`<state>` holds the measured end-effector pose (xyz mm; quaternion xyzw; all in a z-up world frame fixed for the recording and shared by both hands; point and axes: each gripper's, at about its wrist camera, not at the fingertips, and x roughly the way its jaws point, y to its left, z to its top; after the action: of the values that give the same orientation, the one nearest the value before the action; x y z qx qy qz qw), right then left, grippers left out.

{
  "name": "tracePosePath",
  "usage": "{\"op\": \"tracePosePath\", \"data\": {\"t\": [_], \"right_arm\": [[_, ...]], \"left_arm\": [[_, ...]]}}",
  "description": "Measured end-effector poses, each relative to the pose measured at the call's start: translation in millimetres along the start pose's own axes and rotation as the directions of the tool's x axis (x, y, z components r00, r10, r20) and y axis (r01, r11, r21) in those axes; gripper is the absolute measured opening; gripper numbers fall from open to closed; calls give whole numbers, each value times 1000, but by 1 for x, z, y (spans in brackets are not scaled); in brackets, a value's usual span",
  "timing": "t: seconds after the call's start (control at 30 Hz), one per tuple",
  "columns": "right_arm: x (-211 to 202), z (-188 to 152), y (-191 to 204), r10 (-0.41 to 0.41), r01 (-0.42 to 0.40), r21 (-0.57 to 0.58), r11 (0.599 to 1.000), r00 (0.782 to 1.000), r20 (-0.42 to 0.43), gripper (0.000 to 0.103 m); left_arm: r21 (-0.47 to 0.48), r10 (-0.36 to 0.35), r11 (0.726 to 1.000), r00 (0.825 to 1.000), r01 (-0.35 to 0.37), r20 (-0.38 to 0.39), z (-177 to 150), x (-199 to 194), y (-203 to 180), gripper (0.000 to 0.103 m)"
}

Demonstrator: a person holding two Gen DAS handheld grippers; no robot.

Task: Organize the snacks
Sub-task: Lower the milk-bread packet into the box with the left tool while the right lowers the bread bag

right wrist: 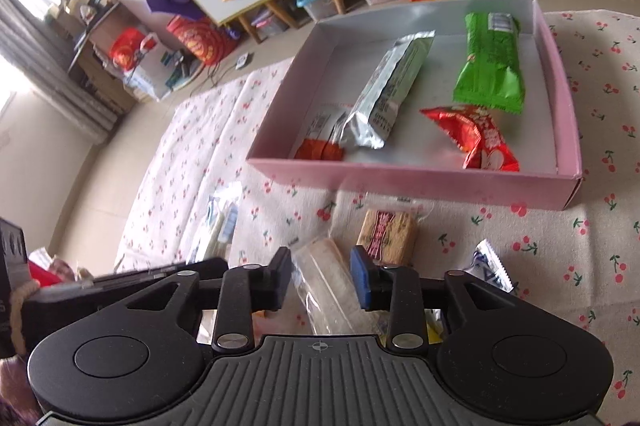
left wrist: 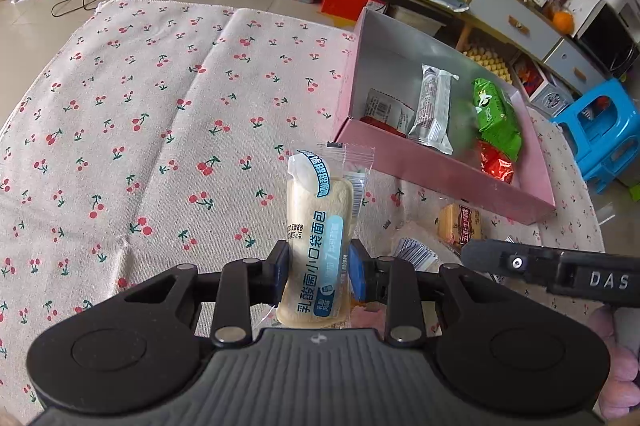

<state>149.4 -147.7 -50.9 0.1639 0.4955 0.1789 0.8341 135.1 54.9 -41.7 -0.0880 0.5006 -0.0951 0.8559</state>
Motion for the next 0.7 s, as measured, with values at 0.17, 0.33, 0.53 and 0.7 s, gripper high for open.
{"op": "tracePosePath", "data": {"t": [0.17,0.33,0.53,0.7], "right_arm": [[20,-11,14,-106,102,-98,990,994,-31,58],[32,-23,27,-198,188,-198,962,980,-32,54],[19,-18,27,-147,142,-138,980,989,-24,35],[-1,-4,7,-28,28,59,998,1000,7,35]], "left_arm": [[-2,20,1000,1000,-20,-16,-4,3,1,28],[2,28,1000,999,-28,-26,-5,4,3,28],[2,12,1000,1000,-12,-20,-4,0,3,28],[4,-16,1000,1000,16,9,0,-9,0,28]]}}
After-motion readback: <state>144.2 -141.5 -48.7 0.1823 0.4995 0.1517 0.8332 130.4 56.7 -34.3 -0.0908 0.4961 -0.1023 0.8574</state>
